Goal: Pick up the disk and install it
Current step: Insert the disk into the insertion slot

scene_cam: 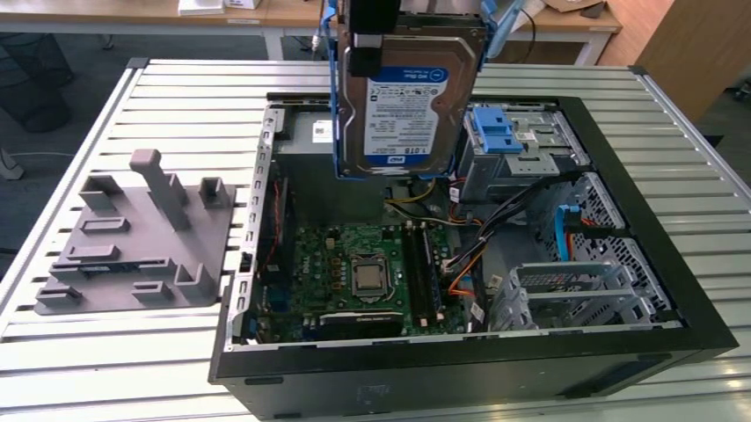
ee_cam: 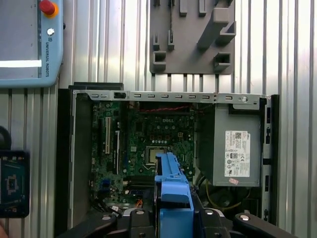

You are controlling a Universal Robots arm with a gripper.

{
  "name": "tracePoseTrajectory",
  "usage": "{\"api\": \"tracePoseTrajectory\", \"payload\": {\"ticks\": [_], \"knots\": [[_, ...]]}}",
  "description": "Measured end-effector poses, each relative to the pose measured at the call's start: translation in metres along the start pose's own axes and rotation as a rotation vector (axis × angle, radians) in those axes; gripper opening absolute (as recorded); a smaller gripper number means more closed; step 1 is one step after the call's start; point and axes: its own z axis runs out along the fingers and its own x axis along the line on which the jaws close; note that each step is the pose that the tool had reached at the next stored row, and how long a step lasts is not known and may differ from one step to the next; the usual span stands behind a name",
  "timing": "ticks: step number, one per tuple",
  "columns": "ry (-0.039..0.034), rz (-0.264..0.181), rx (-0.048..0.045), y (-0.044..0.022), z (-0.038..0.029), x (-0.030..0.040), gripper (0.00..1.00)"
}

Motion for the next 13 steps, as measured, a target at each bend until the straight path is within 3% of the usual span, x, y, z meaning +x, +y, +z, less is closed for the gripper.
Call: {"api": "tracePoseTrajectory", "payload": {"ticks": [4,10,13], "knots": [[0.0,0.0,-0.0001,-0.0055,0.0006,0.0058,0.36],[-0.0002,0.0,0.0,-0.0056,0.0028,0.0284,0.36],[-0.0001,0.0,0.0,-0.0093,0.0038,0.0338,0.36]]}}
